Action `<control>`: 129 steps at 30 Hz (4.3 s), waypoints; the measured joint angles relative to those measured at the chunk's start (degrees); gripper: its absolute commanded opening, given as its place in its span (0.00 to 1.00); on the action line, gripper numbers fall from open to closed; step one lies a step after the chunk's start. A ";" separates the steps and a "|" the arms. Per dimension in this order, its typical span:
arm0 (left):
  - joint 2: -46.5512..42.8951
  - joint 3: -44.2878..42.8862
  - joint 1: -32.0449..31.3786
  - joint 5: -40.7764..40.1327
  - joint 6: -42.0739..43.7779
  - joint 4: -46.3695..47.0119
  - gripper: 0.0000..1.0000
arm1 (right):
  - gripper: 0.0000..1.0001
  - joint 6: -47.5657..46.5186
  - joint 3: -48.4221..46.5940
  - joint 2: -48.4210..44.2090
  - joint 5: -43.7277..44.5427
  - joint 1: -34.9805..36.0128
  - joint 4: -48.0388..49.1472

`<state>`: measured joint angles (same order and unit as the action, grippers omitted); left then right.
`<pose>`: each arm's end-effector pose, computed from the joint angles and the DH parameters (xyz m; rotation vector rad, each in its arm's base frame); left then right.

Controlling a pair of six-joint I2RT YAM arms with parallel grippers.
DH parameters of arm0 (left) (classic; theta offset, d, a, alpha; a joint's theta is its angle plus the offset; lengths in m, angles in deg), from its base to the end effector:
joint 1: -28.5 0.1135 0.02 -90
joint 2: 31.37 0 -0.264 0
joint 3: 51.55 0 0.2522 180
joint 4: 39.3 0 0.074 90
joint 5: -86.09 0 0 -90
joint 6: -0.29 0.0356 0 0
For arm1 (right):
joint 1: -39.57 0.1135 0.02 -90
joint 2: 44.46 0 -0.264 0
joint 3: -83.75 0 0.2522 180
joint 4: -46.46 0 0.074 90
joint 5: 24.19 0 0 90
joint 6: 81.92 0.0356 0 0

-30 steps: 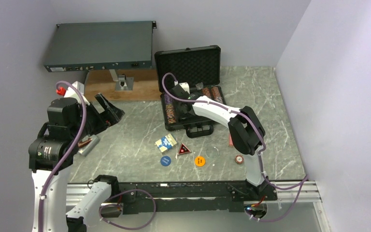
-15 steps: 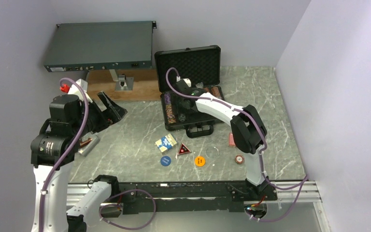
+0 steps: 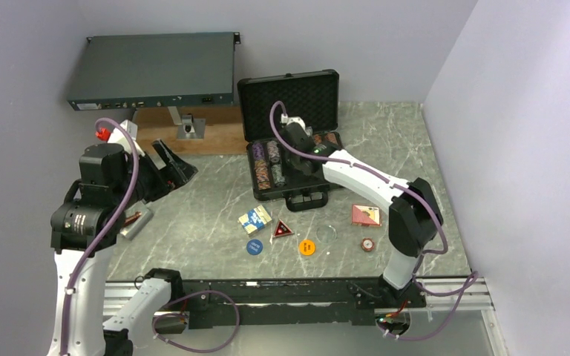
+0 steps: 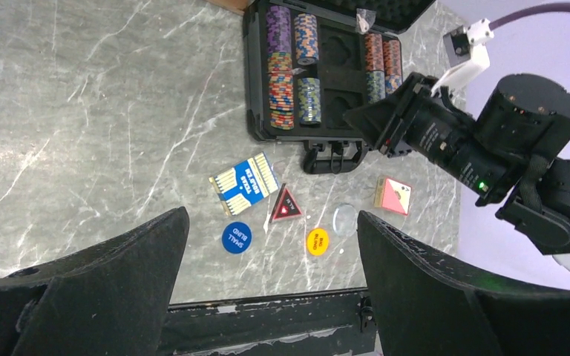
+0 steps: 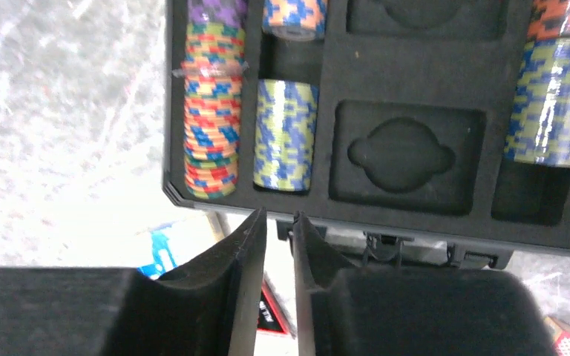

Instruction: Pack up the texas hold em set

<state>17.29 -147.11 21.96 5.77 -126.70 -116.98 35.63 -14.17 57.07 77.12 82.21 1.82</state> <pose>0.1103 -0.0187 0.4400 -0.4673 2.1129 -0.6255 0.2968 0.2638 0.2750 -0.2268 2.4076 0.3341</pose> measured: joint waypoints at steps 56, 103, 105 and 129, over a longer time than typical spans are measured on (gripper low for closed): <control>5.49 0.63 0.04 5.79 0.72 -0.50 1.00 | 0.27 -6.45 -4.68 13.31 -7.37 -2.97 -0.72; 34.38 29.27 -44.81 -9.77 3.15 23.08 0.79 | 0.92 -4.37 13.16 -43.39 9.62 -3.82 -20.63; 35.34 29.68 -44.81 -9.75 3.21 24.30 0.75 | 0.92 -4.39 13.16 -43.47 9.60 -3.82 -21.05; 38.05 34.67 -45.66 -11.61 3.72 28.59 0.70 | 0.90 -3.10 13.57 -44.98 9.22 -3.82 -21.79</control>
<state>55.34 -112.44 -23.70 -5.84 -122.98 -88.39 32.53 -0.60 12.09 86.35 78.38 -19.97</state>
